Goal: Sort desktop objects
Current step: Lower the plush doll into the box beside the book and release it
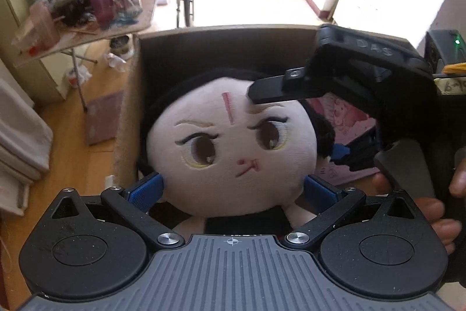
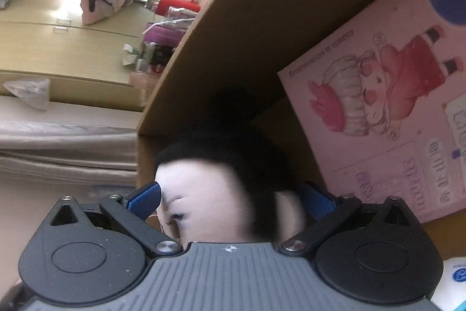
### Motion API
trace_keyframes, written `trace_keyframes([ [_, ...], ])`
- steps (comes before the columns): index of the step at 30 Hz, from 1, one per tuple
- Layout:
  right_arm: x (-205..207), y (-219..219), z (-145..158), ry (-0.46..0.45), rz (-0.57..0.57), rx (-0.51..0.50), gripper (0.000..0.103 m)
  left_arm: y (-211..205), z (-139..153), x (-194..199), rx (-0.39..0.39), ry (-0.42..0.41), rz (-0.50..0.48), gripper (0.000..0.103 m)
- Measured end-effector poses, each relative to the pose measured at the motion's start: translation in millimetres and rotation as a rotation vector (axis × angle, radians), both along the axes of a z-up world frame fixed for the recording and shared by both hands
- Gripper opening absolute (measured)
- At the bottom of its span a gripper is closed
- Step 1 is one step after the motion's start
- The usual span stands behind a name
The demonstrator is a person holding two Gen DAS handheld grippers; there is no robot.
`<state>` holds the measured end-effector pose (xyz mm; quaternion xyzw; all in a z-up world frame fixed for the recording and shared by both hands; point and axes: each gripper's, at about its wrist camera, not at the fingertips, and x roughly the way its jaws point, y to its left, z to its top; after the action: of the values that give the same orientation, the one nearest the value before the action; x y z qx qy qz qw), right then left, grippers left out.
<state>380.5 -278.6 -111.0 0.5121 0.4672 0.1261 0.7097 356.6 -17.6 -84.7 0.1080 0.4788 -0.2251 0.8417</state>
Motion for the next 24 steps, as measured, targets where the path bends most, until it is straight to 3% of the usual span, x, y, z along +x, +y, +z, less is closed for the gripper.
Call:
trace_keyframes([
  [4, -6.7, -4.1, 5.8, -0.002, -0.028, 0.002, 0.103, 7.7, 7.9, -0.5, -0.036, 0.002, 0.026, 0.103],
  [10, -30.8, -18.1, 19.0, -0.018, -0.081, 0.045, 0.103, 19.0, 38.5, -20.0, -0.082, -0.065, 0.049, 0.103],
  [15, -53.6, -28.1, 42.1, -0.067, -0.114, 0.091, 0.103, 32.0, 82.5, -66.9, -0.166, -0.175, 0.077, 0.103],
  [20, -103.5, -32.7, 83.5, -0.186, -0.117, 0.126, 0.103, 46.6, 115.2, -130.4, -0.251, -0.287, 0.127, 0.103],
  [24, -155.3, -28.2, 117.6, -0.293, -0.059, -0.002, 0.103, 63.0, 124.8, -177.8, -0.298, -0.358, 0.211, 0.103],
])
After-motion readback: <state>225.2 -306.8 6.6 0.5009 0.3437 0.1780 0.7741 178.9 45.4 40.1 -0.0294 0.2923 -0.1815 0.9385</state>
